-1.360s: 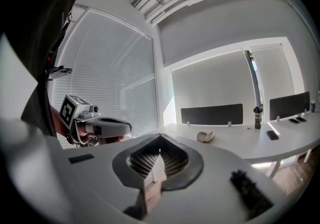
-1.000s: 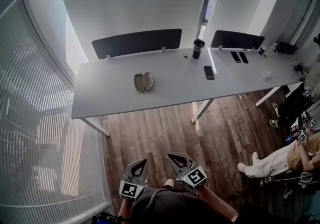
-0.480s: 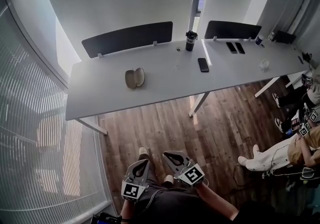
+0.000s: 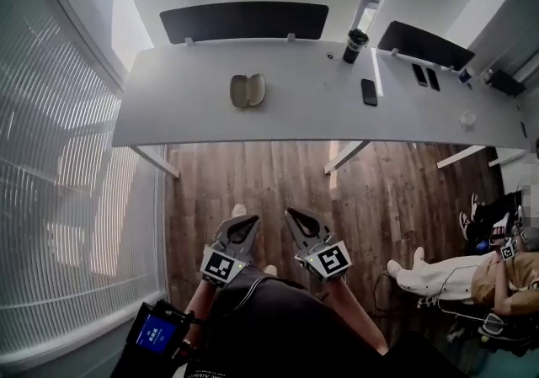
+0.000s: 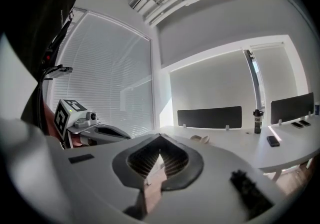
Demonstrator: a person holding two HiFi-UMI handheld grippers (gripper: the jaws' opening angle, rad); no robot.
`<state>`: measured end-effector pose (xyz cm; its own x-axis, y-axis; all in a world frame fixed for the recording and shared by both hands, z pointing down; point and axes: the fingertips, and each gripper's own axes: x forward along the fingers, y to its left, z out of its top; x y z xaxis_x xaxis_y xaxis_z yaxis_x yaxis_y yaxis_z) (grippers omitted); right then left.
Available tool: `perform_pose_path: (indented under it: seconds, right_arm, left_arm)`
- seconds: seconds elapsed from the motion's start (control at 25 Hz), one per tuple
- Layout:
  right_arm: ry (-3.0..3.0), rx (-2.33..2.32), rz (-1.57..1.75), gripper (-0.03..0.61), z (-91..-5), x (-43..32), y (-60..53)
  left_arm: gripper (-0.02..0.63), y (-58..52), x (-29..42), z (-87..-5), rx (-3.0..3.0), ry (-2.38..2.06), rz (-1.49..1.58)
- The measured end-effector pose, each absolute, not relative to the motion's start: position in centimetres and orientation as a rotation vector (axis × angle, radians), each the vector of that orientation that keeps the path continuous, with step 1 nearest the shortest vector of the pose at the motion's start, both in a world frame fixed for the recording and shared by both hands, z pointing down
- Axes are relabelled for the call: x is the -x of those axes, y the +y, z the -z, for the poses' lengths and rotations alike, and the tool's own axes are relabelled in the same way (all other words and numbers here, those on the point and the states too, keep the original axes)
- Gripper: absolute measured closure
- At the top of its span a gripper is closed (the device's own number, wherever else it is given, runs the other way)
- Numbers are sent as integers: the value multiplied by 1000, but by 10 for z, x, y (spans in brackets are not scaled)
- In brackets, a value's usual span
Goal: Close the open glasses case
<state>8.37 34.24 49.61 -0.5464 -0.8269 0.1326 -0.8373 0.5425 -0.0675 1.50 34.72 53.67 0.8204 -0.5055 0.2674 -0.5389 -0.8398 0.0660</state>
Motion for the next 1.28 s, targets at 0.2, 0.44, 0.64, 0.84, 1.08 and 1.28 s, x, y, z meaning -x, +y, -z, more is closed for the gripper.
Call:
perform_pose_path:
  seconds: [0.2, 0.44, 0.64, 0.84, 1.08, 1.28]
  right_arm:
    - [-2650, -1471, -179, 580, -496, -83, 318]
    - [-2666, -1434, -176, 580, -493, -60, 278]
    - [-2645, -1449, -224, 580, -494, -53, 253]
    - [-2644, -1446, -241, 580, -491, -41, 223]
    - [-2635, -1423, -245, 580, -496, -27, 176]
    - [-2637, -1396, -261, 580, -494, -11, 153]
  left_arm:
    - [607, 320, -21, -530, -2917, -807, -277]
    - [607, 278, 1, -523, -2935, -831, -262]
    - [607, 256, 7, -531, -2929, -823, -284]
    - [606, 226, 18, -532, -2925, -812, -294]
    - [607, 175, 33, -531, -2901, -818, -270]
    - [606, 152, 45, -531, -2880, -844, -253]
